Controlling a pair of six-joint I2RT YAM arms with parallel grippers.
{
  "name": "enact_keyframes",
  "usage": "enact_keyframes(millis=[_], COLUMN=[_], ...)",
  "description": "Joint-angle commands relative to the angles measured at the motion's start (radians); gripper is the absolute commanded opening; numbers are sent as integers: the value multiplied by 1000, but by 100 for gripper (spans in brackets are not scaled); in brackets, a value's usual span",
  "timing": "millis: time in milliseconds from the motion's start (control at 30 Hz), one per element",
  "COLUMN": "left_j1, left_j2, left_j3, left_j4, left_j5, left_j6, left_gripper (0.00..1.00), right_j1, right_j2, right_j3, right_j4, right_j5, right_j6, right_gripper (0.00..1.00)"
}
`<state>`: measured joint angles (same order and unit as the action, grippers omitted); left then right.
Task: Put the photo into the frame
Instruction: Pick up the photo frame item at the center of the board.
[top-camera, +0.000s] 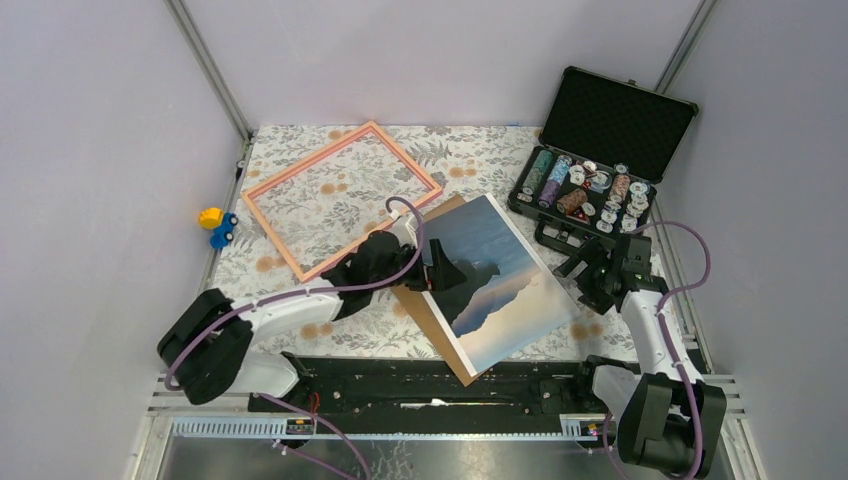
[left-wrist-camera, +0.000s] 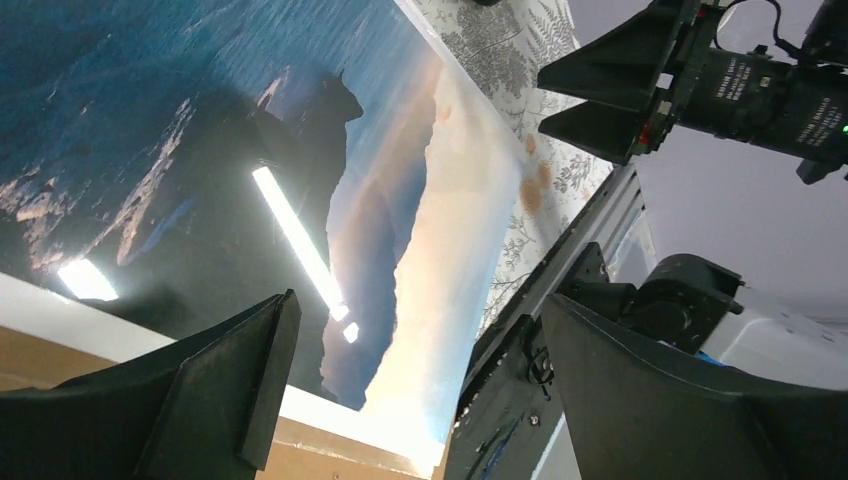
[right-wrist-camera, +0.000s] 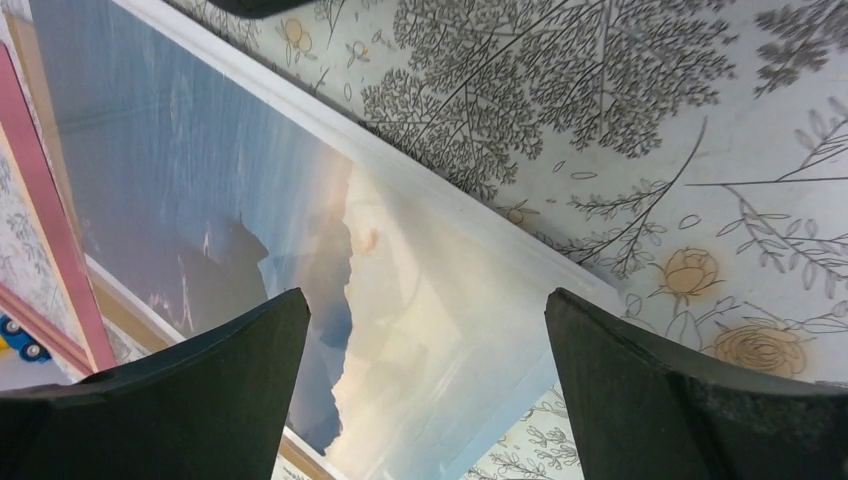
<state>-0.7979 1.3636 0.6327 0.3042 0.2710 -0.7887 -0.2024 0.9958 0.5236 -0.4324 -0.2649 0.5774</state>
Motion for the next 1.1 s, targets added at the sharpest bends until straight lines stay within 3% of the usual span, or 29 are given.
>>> enact_keyframes(millis=[0, 267, 433, 600, 1067], left_j1=[-1, -1, -1, -1, -1], left_j2=[-52, 85, 144, 162, 195], left_j3=[-59, -86, -88, -95, -103], left_j4=[7, 118, 151, 163, 176], left_j5=[-22, 3, 1, 0, -25], left_j6=[-66, -105, -95, -90, -92], left_gripper=[99, 99, 99, 99, 99], right_j1=[6, 4, 4, 4, 4], right_j2=[-5, -2, 29, 41, 66], right_j3=[38, -1, -16, -31, -74], right_j4=[-21, -38, -20, -10, 54], right_j5=[99, 118, 107, 88, 101], right_j6=[6, 56, 68, 85, 90], right_gripper=[96, 95, 89, 85, 86])
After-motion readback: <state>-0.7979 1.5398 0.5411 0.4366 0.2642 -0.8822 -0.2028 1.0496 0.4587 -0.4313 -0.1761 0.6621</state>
